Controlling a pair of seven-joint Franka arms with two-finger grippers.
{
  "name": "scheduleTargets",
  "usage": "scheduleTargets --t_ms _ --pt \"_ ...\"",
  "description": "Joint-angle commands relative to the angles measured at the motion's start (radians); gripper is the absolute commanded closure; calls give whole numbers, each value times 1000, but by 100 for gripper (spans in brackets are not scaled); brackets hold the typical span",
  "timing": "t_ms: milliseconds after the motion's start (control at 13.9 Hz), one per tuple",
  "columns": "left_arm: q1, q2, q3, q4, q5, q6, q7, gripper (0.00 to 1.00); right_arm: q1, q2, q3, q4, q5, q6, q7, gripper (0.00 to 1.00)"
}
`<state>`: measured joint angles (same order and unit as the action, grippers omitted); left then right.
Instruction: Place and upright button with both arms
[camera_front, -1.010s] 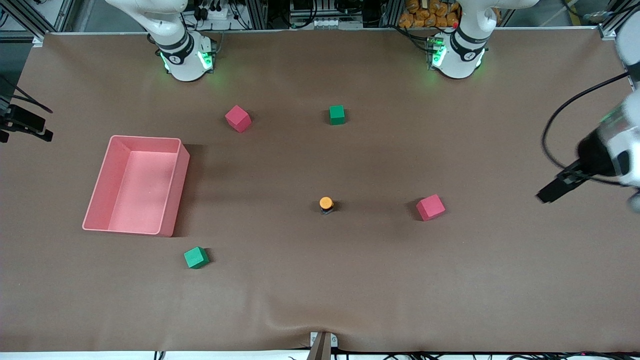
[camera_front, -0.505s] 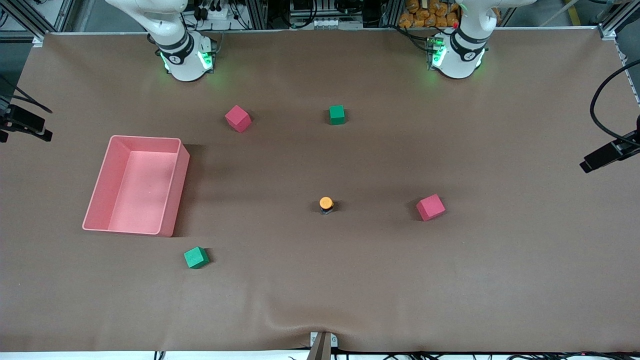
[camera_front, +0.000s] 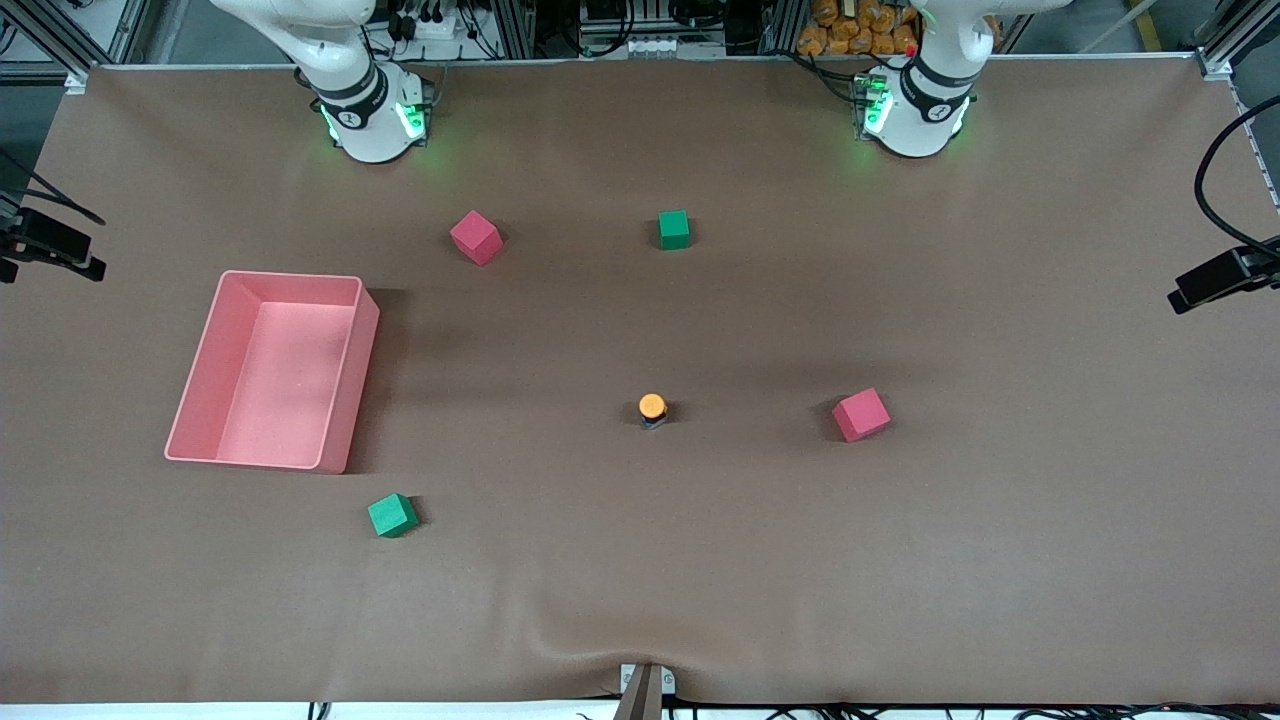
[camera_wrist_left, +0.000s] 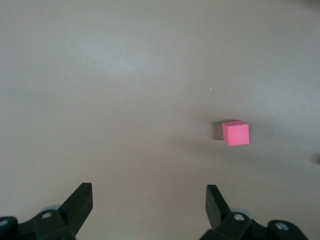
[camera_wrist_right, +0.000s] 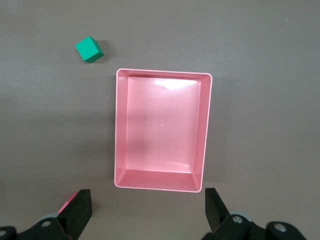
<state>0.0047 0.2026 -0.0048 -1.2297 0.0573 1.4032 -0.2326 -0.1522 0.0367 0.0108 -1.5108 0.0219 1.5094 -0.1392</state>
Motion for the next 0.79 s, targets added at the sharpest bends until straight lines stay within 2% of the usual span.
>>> scheduleTargets --t_ms 0,361,433,577,649,722 --pt "4 -28 -21 -27 -7 -12 18 0 -20 0 14 14 -10 -15 6 0" --pt "12 -121 -34 -166 -7 31 26 0 -18 2 15 14 -10 -15 7 0" --pt "12 -147 -32 -209 -11 58 26 0 -18 0 14 12 -10 -15 7 0" --pt "12 -242 -32 -369 -13 182 32 0 -18 0 15 12 -10 -15 7 0" --pt "12 -274 -30 -416 -14 203 32 0 -17 2 15 12 -8 -15 7 0" --pt "6 -278 -27 -415 -14 198 32 0 -16 2 15 12 -8 -15 7 0"
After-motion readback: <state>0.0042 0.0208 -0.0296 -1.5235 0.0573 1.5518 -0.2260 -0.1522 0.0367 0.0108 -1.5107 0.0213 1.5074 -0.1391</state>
